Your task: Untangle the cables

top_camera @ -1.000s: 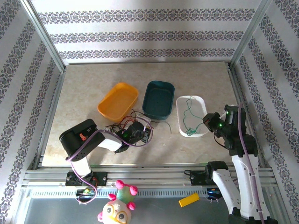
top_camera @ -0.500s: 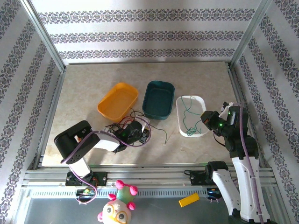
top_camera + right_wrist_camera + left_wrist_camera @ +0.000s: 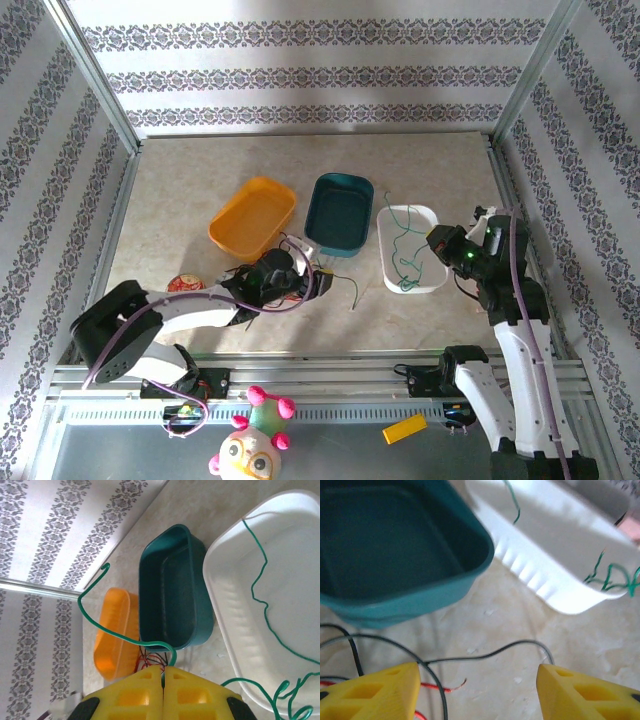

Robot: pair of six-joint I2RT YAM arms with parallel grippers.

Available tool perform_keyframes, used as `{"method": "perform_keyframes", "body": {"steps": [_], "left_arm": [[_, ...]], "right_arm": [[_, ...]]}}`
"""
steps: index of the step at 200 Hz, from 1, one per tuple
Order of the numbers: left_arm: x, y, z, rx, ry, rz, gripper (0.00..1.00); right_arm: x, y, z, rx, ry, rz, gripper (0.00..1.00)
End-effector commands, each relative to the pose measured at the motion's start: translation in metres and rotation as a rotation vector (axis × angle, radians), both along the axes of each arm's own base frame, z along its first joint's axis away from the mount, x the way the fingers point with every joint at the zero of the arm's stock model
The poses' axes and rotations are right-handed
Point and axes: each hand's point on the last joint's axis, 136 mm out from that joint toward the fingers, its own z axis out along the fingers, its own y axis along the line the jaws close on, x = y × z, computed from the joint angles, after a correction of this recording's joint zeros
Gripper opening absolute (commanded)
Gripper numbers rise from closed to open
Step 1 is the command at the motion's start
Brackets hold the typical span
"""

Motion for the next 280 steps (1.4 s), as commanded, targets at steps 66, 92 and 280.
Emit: {"method": "perform_keyframes", "body": {"steps": [66, 92, 280], "left_arm": [[-0.008, 0.001, 0.011, 0.015, 0.012, 0.033, 0.68], [-0.011, -0.002, 0.006, 0.017, 0.021, 0.031, 0.68], [-0.004, -0.023, -0.005, 0.026, 0.033, 0.012, 0.70]], "right_arm": [[0.051, -0.052, -0.071, -0.247, 0.151, -0.192, 0.00], [0.061, -0.050, -0.095, -0.248, 0.210, -0.159, 0.00], [-0.042, 0.004, -0.160, -0.209, 0.411, 0.085, 0.53]]}}
